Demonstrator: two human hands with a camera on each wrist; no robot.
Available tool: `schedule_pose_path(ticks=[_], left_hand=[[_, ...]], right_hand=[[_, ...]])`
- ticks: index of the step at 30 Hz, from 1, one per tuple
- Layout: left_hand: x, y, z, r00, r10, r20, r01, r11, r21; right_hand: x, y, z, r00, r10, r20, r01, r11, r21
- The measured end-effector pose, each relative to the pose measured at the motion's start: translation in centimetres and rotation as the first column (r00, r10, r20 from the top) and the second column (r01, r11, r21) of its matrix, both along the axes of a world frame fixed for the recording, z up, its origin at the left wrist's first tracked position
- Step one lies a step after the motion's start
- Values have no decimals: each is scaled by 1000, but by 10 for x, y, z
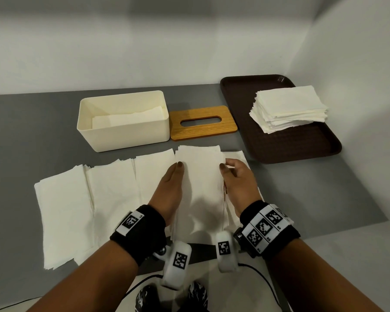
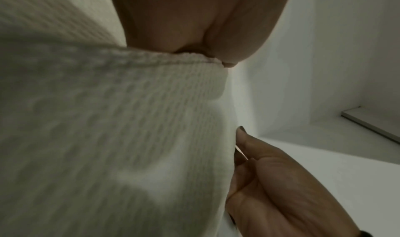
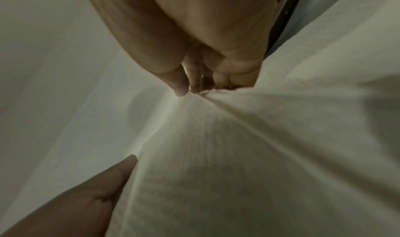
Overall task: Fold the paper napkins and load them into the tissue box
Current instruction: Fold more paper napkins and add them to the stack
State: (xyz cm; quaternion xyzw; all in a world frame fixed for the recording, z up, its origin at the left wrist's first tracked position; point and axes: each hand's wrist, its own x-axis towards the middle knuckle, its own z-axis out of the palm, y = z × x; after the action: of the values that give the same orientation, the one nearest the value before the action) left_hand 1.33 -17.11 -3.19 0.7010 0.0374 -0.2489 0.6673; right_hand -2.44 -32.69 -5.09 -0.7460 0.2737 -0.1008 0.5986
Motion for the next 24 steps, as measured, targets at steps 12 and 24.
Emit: schedule_pose_path(ticks=[12,24], left_hand=[[9,5,-6,995,19,-93,-21,1000,-22],[14,3,-15,992,-88,-89,76,988,-136]], right_hand=[[-2,-19,5,989,-93,113,98,995,-32],[26,-8,8,999,-19,26,21,996,-90]])
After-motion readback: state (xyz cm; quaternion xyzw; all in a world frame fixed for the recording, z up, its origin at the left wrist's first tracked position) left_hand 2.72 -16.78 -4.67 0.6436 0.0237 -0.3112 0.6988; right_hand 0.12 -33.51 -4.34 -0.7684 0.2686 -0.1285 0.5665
